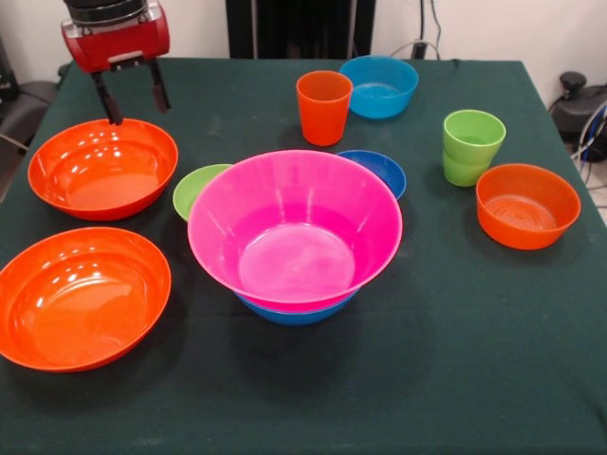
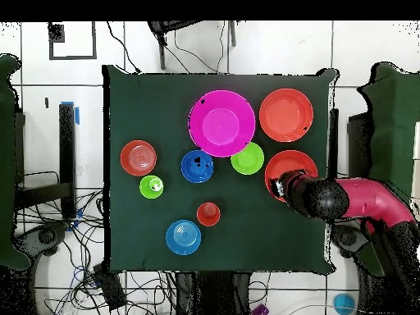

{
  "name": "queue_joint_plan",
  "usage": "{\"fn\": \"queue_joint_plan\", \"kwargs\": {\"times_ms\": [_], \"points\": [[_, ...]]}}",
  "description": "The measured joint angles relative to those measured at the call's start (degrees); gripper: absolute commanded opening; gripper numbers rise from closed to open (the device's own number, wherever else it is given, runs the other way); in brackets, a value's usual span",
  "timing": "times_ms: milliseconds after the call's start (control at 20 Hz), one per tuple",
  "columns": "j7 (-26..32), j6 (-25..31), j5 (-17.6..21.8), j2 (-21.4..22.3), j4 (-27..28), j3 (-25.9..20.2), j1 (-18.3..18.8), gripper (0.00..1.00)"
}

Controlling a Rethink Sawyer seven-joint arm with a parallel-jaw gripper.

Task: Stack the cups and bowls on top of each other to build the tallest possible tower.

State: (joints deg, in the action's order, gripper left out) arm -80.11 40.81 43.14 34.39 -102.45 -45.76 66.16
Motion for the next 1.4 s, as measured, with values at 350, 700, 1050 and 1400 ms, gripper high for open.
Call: {"fn": "queue_joint_plan", "kwargs": {"times_ms": [350,700,1050,1400], "points": [[0.0,0.0,0.0,-0.04,-1.39,-0.44,-0.01,1.0],[0.0,0.0,0.04,-0.02,-1.88,-0.44,-0.01,1.0],[0.0,-0.02,0.51,-0.53,-1.85,-0.37,-0.23,1.0],[0.0,-2.13,2.96,-3.66,-0.99,0.27,-1.15,1.0]]}}
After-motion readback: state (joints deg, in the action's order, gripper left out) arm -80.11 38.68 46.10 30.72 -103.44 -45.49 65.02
